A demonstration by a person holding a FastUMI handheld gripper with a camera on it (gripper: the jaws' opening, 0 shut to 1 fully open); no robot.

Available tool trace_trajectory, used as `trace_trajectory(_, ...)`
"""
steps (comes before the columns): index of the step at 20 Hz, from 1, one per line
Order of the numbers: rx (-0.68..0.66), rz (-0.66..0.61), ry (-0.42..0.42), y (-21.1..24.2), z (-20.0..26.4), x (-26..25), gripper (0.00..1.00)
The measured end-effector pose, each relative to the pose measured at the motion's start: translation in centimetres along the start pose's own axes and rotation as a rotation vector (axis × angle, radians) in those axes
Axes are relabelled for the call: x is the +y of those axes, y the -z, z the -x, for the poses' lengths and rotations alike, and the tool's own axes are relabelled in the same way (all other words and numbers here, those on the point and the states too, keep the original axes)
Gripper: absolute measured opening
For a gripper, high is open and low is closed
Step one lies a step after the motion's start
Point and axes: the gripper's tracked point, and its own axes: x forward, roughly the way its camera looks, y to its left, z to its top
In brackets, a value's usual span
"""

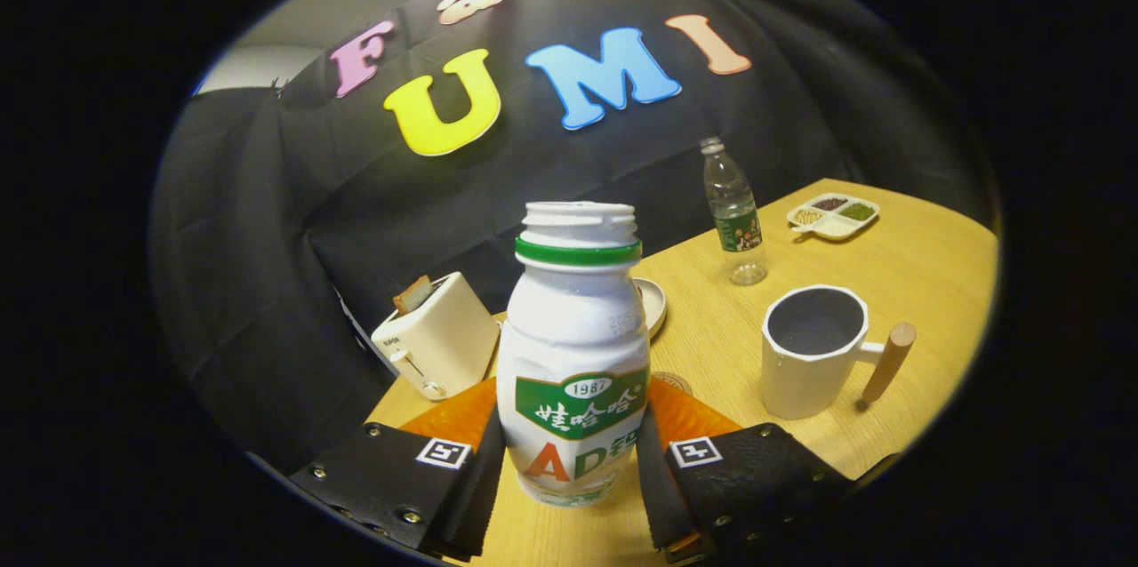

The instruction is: Take the bottle from table, then pour the juice into the cup, finally place the bottle on the coaster

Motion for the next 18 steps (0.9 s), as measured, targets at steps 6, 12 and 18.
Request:
trace_trajectory(6, 0.023, -0.218, 0.009, -0.8, -0.2, -1.3, 0.66)
trace_trajectory(12, 0.098, -0.42, -0.005, 0.7, -1.3, -2.1, 0.66)
trace_trajectory(18, 0.119, -0.504, -0.016, 0.9, -2.2, -2.1, 0.66)
